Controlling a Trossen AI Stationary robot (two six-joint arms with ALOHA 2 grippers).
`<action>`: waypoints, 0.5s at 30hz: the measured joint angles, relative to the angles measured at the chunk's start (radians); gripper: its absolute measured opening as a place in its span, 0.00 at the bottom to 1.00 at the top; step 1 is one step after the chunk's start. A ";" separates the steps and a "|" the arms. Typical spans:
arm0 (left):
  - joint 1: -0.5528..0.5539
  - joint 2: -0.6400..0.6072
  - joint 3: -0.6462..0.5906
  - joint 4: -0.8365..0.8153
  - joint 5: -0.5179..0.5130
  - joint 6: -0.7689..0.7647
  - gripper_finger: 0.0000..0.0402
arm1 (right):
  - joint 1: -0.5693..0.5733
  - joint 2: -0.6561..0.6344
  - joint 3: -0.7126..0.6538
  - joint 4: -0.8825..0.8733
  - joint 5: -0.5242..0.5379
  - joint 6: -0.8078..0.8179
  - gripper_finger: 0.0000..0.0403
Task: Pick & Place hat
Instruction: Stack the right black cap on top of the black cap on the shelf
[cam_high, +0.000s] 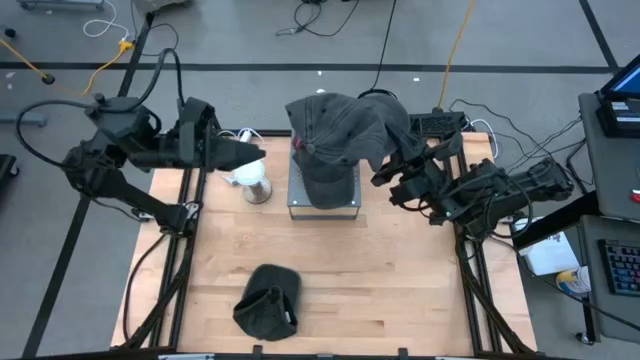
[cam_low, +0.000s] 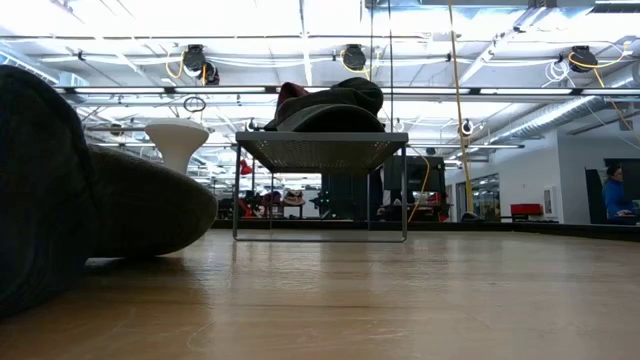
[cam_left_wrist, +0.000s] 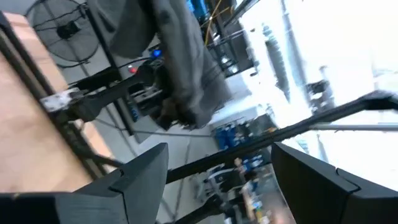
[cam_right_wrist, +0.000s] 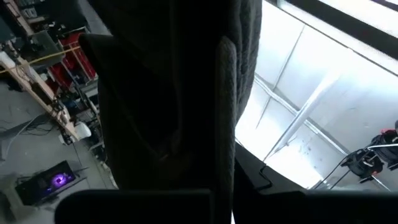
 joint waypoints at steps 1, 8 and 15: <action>0.005 0.010 0.000 0.032 -0.001 -0.005 0.71 | -0.003 0.000 0.000 0.000 -0.006 0.000 0.01; 0.051 0.068 0.000 0.162 0.040 -0.020 0.69 | -0.012 0.000 0.000 0.001 -0.031 -0.003 0.01; 0.081 0.128 -0.001 0.209 0.070 -0.057 0.71 | -0.012 -0.001 0.000 0.058 -0.031 -0.067 0.01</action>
